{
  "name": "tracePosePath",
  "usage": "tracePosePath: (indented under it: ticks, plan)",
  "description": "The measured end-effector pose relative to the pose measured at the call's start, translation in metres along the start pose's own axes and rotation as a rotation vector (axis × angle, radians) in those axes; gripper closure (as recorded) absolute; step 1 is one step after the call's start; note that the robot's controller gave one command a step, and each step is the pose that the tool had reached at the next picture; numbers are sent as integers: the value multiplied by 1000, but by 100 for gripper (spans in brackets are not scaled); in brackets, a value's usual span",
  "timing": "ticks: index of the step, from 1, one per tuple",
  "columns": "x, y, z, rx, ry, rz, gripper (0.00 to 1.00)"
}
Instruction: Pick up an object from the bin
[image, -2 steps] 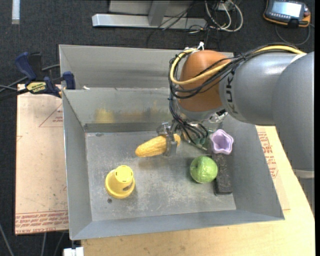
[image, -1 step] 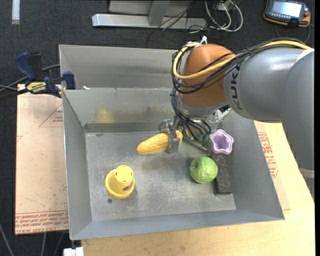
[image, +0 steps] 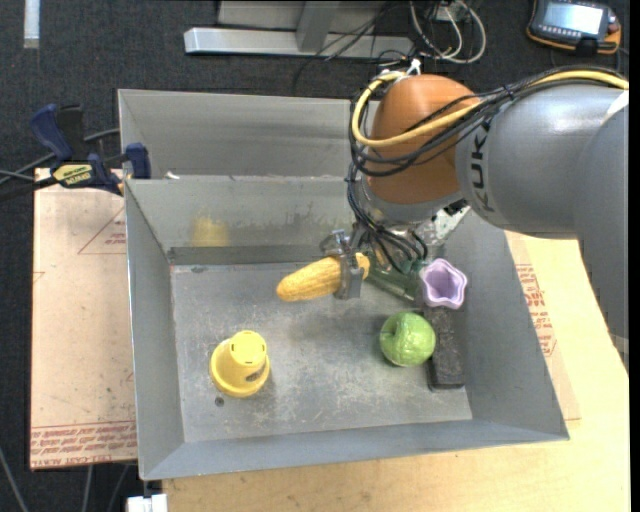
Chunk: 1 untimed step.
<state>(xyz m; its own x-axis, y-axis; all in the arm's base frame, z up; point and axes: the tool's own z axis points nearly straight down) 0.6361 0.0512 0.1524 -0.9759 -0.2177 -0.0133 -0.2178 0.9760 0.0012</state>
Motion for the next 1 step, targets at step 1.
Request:
tracePosePath:
  ticks: [1]
  plan:
    - [-1, 0, -16, 1, -4, 0, 100]
